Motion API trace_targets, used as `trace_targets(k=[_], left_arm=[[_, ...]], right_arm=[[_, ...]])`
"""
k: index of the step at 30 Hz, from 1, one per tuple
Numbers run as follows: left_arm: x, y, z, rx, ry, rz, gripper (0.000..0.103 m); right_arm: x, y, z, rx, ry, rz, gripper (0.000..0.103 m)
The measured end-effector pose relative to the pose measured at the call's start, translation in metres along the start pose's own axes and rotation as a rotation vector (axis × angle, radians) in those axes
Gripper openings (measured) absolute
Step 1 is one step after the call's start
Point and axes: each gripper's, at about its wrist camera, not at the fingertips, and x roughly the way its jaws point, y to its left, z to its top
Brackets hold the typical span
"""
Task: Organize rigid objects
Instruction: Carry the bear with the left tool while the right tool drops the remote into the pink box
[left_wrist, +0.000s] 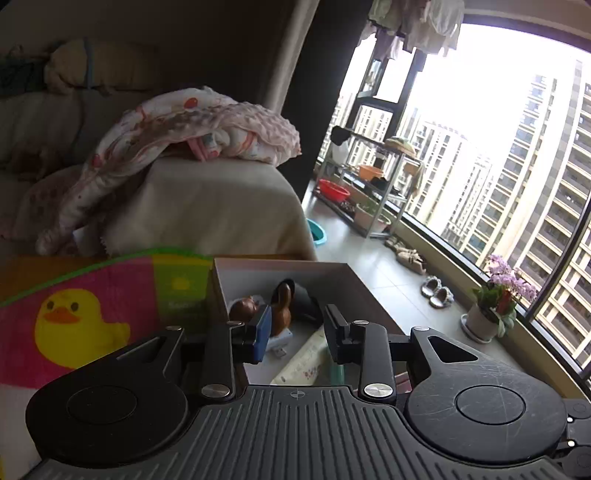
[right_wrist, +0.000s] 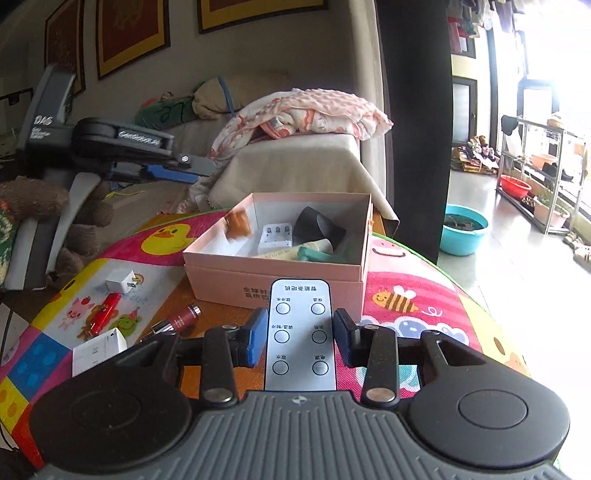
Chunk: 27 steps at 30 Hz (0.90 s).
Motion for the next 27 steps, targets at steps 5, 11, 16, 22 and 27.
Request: trace_targets(k=[5, 11, 16, 22, 27], left_arm=[[-0.037, 0.028, -0.049, -0.034, 0.025, 0.038, 0.034], [-0.070, 0.048, -0.082, -0.014, 0.053, 0.078, 0.035], [-0.078, 0.071, -0.087, -0.087, 0.038, 0.135, 0.034], [-0.073, 0.074, -0.087, -0.072, 0.012, 0.127, 0.035], [-0.039, 0.060, -0.069, 0.087, 0.021, 0.120, 0.035]], right_arm=[[0.013, -0.001, 0.013, 0.023, 0.002, 0.026, 0.038], [0.043, 0.015, 0.071, 0.021, -0.053, 0.086, 0.038], [0.086, 0.031, 0.112, 0.061, -0.056, 0.105, 0.043], [0.107, 0.058, 0.101, 0.022, 0.022, 0.124, 0.051], [0.103, 0.076, 0.061, -0.101, 0.070, 0.087, 0.058]])
